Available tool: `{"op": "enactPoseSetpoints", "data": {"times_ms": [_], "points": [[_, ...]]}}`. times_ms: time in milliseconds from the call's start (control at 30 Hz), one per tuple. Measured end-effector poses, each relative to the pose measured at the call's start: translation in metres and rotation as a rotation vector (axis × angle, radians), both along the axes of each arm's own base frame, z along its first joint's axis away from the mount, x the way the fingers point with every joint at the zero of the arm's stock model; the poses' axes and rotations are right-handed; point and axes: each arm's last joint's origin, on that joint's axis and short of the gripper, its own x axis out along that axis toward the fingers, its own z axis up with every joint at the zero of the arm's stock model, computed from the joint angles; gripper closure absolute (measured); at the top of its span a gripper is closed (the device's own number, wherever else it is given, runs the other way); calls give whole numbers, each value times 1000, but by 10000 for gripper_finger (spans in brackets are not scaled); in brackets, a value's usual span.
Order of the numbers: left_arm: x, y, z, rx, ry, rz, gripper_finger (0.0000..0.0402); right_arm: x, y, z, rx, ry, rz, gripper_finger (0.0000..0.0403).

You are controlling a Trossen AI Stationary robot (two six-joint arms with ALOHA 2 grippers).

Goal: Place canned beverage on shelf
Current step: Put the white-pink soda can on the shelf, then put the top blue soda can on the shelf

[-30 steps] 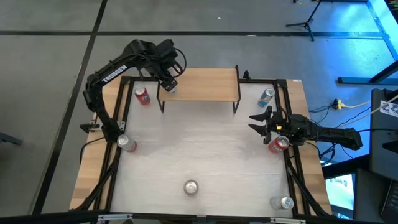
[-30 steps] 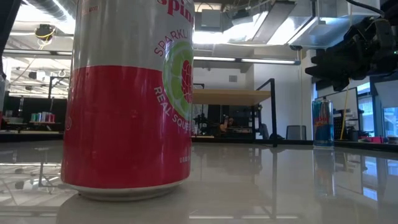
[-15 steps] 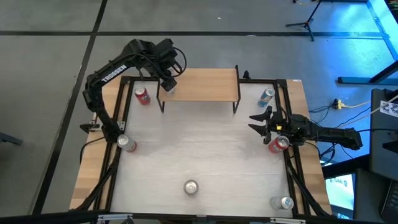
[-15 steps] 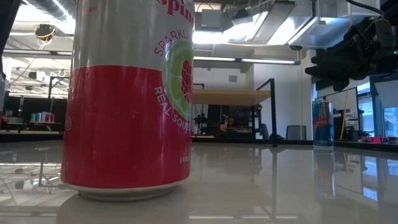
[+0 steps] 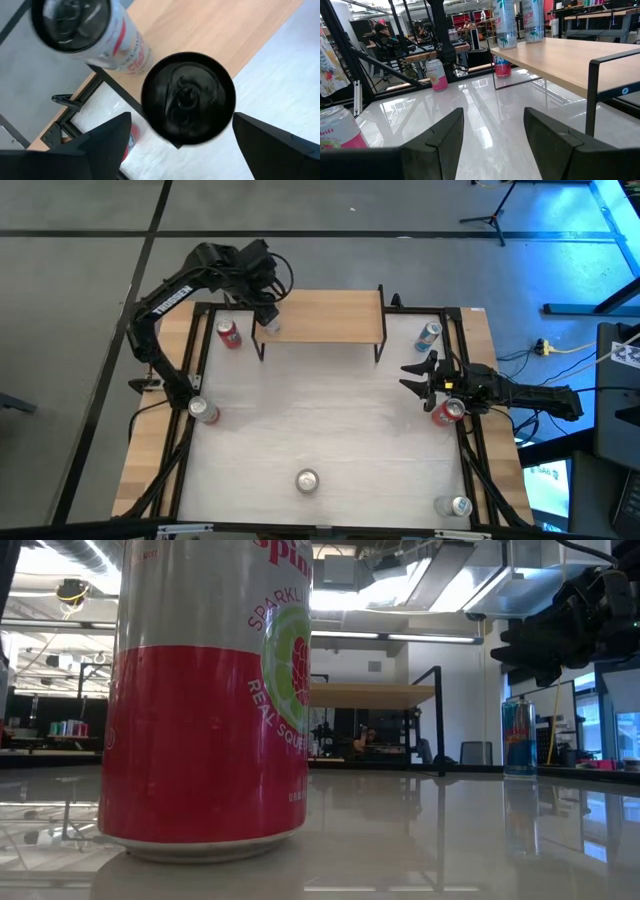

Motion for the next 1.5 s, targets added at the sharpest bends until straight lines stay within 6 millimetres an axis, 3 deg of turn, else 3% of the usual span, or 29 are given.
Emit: {"op": "enactPoseSetpoints", "data": {"times_ms": [200, 400, 633, 767, 1067, 1300, 1500], "points": [[-32, -23, 28, 63, -100, -3, 65, 0, 0, 0, 0, 0, 0, 198], [-47, -67, 52, 104, -268, -87, 65, 0, 0, 0, 0, 0, 0, 198], [-54, -124, 46, 164, -259, -135, 65, 0, 0, 0, 5, -1, 0, 198], [-53, -154, 21, 195, -226, -169, 65, 0, 0, 0, 10, -4, 0, 198], [-29, -215, -66, 223, -291, -323, 65, -1, 0, 8, 23, -40, -4, 198], [-15, -253, -139, 306, -459, -466, 65, -5, -1, 41, 18, -22, -58, 198], [-16, -259, -199, 350, -606, -543, 65, -2, -6, 74, 7, 124, -231, 198]]}}
